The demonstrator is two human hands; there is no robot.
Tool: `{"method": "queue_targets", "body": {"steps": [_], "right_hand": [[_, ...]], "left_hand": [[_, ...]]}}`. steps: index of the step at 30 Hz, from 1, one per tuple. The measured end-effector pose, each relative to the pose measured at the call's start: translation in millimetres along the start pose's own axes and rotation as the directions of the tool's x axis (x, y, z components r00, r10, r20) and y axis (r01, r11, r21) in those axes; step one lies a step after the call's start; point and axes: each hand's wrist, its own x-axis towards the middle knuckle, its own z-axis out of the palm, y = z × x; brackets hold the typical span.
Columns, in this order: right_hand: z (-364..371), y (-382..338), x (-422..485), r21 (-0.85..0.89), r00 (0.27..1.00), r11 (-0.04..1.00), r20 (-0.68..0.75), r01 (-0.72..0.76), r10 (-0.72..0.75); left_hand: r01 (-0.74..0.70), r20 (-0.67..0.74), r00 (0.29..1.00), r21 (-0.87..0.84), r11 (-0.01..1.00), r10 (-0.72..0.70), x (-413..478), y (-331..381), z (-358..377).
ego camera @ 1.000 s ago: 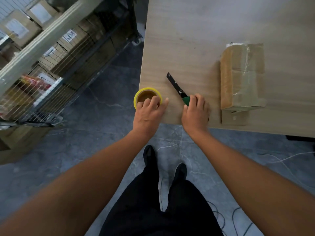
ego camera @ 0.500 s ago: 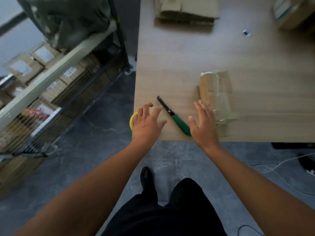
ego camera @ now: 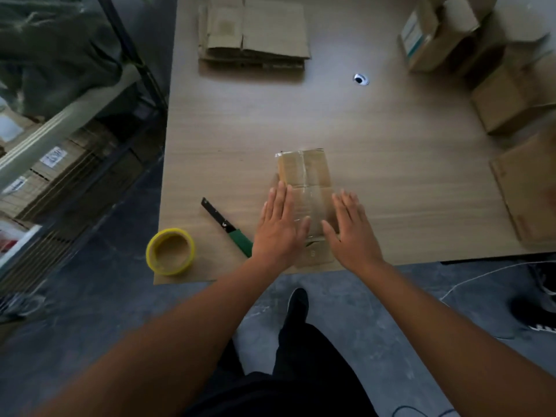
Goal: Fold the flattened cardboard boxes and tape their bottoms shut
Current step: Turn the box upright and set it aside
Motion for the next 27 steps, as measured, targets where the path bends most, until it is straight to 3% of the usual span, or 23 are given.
{"method": "queue_targets", "body": {"steps": [6, 11, 15, 18, 20, 23, 27], "right_hand": [[30, 34, 29, 0.146, 0.981, 0.975, 0.069, 0.171, -0.182], [43, 45, 35, 0.414, 0.972, 0.893, 0.064, 0.178, -0.224], [43, 43, 35, 0.413, 0.970, 0.891, 0.064, 0.188, -0.234], [40, 43, 34, 0.352, 0.970, 0.915, 0.061, 0.198, -0.234], [39, 42, 34, 0.337, 0.972, 0.921, 0.056, 0.197, -0.229], [36, 43, 36, 0.328, 0.972, 0.925, 0.066, 0.192, -0.225], [29, 49, 50, 0.228, 0.958, 0.938, 0.055, 0.261, -0.280]], "left_hand": [[0.122, 0.045, 0.992, -0.286, 0.951, -0.114, 22, 6, 40], [0.107, -0.058, 0.988, -0.422, 0.900, -0.145, 22, 5, 52], [0.140, -0.026, 0.984, -0.519, 0.843, -0.179, 25, 2, 55], [0.210, 0.030, 0.976, -0.386, 0.898, -0.215, 25, 1, 46], [0.186, -0.070, 0.977, -0.177, 0.967, -0.200, 31, -1, 35], [0.073, -0.195, 0.979, 0.043, 0.996, -0.063, 68, 0, 9], [-0.134, 0.073, 0.990, 0.194, 0.972, 0.122, 147, -8, -19]]}}
